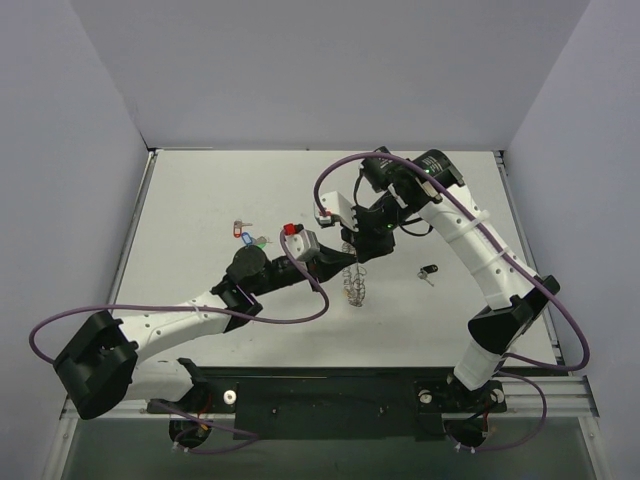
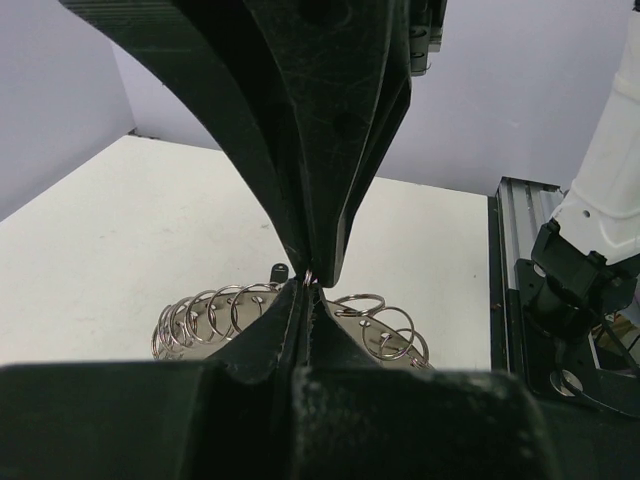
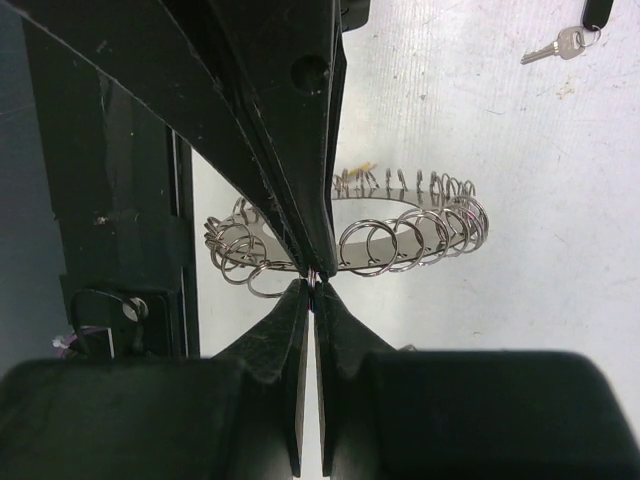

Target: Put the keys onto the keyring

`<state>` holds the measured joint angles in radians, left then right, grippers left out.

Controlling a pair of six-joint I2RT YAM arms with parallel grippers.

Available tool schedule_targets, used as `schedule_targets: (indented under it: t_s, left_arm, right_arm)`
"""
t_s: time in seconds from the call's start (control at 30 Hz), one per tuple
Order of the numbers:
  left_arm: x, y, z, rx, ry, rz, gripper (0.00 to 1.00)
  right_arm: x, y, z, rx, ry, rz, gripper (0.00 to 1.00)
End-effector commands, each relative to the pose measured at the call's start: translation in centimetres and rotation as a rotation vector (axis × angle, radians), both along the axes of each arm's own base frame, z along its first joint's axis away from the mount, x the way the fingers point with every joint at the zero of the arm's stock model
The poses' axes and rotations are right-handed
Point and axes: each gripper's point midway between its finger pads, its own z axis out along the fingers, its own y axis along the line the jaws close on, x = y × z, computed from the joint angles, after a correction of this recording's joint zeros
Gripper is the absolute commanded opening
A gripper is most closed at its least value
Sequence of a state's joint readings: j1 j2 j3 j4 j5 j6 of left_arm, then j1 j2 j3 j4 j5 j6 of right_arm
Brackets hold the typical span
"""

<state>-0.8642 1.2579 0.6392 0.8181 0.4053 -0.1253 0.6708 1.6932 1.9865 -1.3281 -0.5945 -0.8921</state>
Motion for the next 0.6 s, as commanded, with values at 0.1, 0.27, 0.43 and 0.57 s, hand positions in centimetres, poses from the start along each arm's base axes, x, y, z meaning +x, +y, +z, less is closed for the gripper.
schedule_targets:
  t_s: [0.1,0.27,0.43,0.57]
  left_arm:
    - [-0.5,0.3,4.6,-0.114,-0.046,0.000,0.00]
    - [-0.8,2.0,6.7,-0.252,-0.030,0.031,0.00]
    - [-1.6,3.0,8.2,-0.364,-0.021,0.011,0.00]
    - [-1.7,3.6,8.9,-0.421,-0.015,0.018,0.00]
  right_arm:
    - [-5.8,-3.1,1.0,-0.038,0.215,0.019,0.09]
    - [-5.1,-3.6,2.7,0.091,0.208,0.000,0.34]
    - [-4.5,-3.4,3.9,0.338,0.139,0.096,0.43]
    - [-3.8,-2.0,4.4,0.478,0.077,0.134,0.43]
